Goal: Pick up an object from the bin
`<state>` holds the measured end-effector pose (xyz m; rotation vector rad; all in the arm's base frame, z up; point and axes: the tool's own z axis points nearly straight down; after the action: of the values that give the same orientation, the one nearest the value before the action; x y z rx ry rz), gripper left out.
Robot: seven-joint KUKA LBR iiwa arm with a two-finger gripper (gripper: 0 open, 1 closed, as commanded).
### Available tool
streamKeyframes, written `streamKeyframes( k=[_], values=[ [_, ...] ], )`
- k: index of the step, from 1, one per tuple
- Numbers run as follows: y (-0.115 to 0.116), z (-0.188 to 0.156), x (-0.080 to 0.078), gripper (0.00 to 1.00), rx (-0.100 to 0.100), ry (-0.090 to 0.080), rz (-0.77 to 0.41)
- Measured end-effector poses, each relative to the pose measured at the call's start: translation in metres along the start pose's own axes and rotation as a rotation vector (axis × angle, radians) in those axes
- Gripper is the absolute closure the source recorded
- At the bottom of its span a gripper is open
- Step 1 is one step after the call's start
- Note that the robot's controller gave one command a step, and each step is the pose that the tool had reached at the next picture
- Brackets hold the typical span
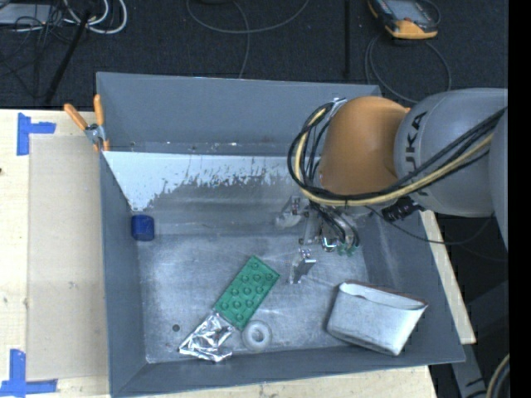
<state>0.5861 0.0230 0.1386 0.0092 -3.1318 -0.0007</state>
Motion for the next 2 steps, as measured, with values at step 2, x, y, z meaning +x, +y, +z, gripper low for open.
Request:
streamKeyframes(
  k=[2],
  values=[
    [0.082, 0.039, 0.02, 0.0, 0.003, -0.012, -0.778]
  ],
)
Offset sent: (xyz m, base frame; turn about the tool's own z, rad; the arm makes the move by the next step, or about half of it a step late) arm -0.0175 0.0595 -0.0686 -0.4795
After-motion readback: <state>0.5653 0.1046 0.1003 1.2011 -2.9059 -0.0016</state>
